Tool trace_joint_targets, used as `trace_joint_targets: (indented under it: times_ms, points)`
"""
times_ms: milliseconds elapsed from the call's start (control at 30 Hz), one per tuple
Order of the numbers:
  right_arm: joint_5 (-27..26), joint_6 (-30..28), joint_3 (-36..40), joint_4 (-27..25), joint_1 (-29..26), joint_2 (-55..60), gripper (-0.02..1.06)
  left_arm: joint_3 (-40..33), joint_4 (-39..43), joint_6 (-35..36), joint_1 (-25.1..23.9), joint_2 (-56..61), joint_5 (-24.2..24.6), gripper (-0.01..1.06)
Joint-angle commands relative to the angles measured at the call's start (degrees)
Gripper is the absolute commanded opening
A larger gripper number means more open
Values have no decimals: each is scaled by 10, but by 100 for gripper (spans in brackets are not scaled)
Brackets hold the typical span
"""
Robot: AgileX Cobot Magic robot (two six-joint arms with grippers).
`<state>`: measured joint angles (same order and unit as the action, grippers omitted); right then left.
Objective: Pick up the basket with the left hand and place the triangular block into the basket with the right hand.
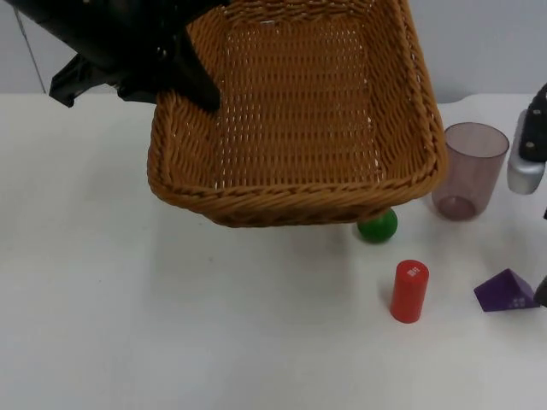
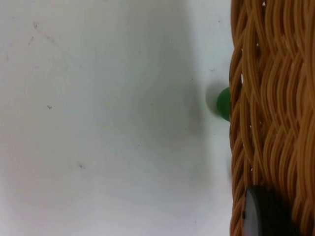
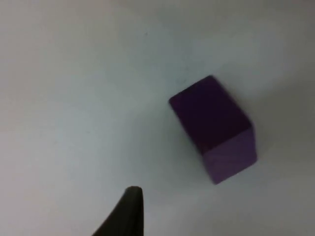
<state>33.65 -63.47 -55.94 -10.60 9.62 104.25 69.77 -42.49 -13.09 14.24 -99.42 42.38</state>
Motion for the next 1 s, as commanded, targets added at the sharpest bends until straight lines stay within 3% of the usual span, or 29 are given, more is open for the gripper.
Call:
trace_joint_targets:
  times_ms: [0, 300, 467, 600, 833, 867, 967]
  points:
    - [-7, -21, -14, 0, 3, 8, 105, 1, -10, -1, 4, 6, -3, 0]
    - [98, -16, -93, -17, 9, 89, 96, 1, -10, -1, 4, 6, -3, 0]
    - [90, -15, -96, -10, 23, 109, 95, 1, -9, -1, 4, 6, 0, 0]
    - [75, 4, -96, 44, 37, 124, 95, 1, -4, -1, 4, 6, 2, 0]
    - [83, 11, -96, 45, 35, 124, 88, 1, -4, -1, 4, 6, 3, 0]
    - [83, 11, -96, 45, 35, 124, 82, 1, -4, -1, 4, 6, 2, 0]
    - [70, 23, -96, 45, 35, 124, 49, 1, -4, -1, 4, 6, 1, 0]
